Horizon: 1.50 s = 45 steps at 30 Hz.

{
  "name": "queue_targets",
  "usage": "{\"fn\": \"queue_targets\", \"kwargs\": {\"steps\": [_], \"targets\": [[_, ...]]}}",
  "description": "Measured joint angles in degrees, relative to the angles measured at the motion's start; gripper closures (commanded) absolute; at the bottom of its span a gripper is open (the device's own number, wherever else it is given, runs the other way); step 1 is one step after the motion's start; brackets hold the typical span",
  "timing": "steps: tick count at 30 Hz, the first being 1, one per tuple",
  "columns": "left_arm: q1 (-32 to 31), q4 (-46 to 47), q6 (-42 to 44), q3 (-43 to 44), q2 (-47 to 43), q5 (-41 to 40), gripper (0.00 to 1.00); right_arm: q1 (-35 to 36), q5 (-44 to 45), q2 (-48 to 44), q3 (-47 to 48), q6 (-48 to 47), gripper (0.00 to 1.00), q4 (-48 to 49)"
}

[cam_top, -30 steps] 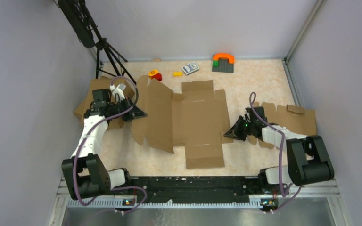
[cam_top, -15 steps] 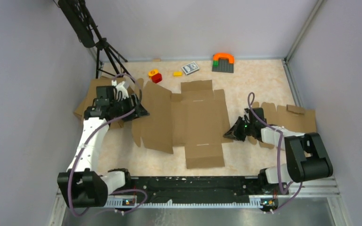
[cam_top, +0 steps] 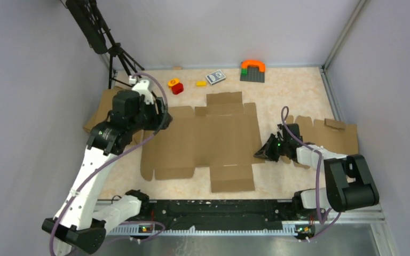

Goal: Fold the paper box

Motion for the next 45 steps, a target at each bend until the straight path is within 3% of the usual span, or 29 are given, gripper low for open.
{"fn": "queue_targets", "kwargs": {"steps": [7,10,17,24,33,38,45], "targets": [[-18.60,13.14,-4.55,-10.14,2.86,5.46,0.75,8.17,1.55,-2.32,-2.08,2.99,1.00,0.96],[-26.95,19.76,-6.54,-13.60,9.11,7.17,1.00,10.49,1.46,-2.69,-2.56,4.50,1.00,1.16],[-39.50,34.16,-9.42,-16.50,22.93,10.62,1.00,10.78,3.02,-6.62,-1.22,3.76,1.00,-4.48],[-44.39,48.43,-12.02,-18.62,30.67,10.88,1.00,10.51,5.16,-10.38,3.85,0.66,1.00,-10.64],[-47.56,57.00,-13.40,-18.56,40.98,10.97,1.00,8.81,2.89,-7.37,2.64,-0.52,1.00,-11.21],[-47.56,60.52,-14.08,-20.24,40.83,10.36,1.00,7.21,2.12,-6.93,2.32,-1.11,1.00,-11.54],[-48.98,60.28,-13.51,-24.55,32.68,8.55,1.00,6.43,2.16,-6.67,3.04,-2.95,1.00,-12.37]]}}
